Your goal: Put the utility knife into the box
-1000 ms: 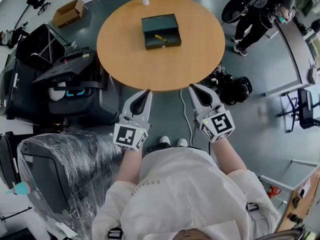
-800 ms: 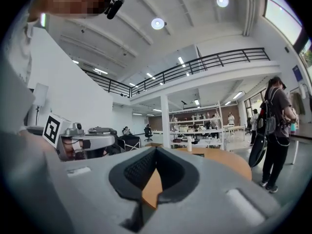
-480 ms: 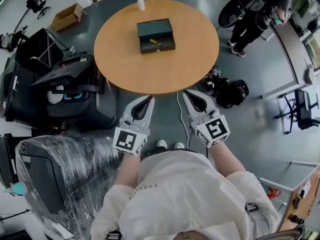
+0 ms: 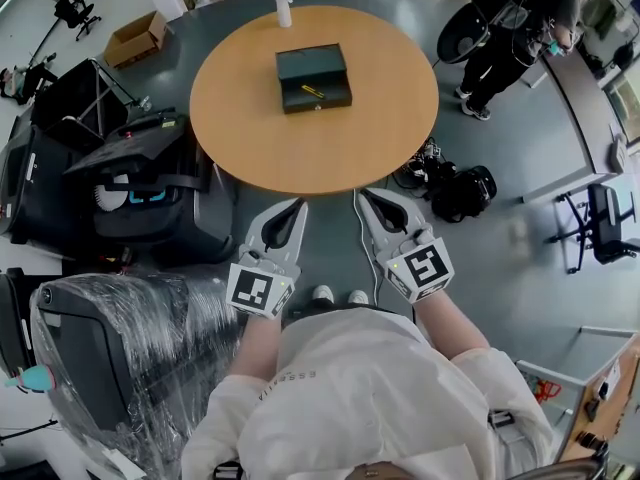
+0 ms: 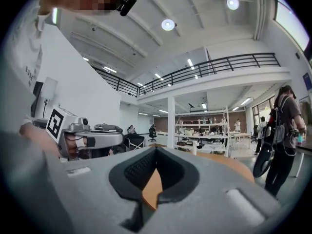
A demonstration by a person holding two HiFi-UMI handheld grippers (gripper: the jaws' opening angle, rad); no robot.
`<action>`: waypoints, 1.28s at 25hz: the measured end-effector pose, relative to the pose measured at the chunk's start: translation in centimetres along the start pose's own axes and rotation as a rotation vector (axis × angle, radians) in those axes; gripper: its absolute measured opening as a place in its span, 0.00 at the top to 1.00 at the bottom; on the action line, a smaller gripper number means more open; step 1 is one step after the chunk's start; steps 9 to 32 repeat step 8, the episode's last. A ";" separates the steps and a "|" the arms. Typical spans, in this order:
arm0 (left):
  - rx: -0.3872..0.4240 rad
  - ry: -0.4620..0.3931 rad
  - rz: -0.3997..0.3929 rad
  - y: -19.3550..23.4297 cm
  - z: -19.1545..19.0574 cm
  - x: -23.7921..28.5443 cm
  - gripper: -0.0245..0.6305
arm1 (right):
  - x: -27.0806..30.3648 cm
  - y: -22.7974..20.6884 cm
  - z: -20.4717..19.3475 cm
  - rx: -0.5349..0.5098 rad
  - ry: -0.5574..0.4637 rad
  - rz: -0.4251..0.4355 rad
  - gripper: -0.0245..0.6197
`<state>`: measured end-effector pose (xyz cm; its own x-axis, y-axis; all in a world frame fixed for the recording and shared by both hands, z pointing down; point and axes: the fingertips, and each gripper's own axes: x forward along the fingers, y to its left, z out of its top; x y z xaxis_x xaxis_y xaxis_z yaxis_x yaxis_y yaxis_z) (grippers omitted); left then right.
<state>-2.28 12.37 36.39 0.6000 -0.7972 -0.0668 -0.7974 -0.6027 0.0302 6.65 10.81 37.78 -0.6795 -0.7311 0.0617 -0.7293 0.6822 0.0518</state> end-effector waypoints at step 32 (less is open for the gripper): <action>-0.003 -0.017 0.021 0.2 0.0 -0.7 0.94 | 0.1 0.2 -0.1 -0.008 0.002 -0.003 0.98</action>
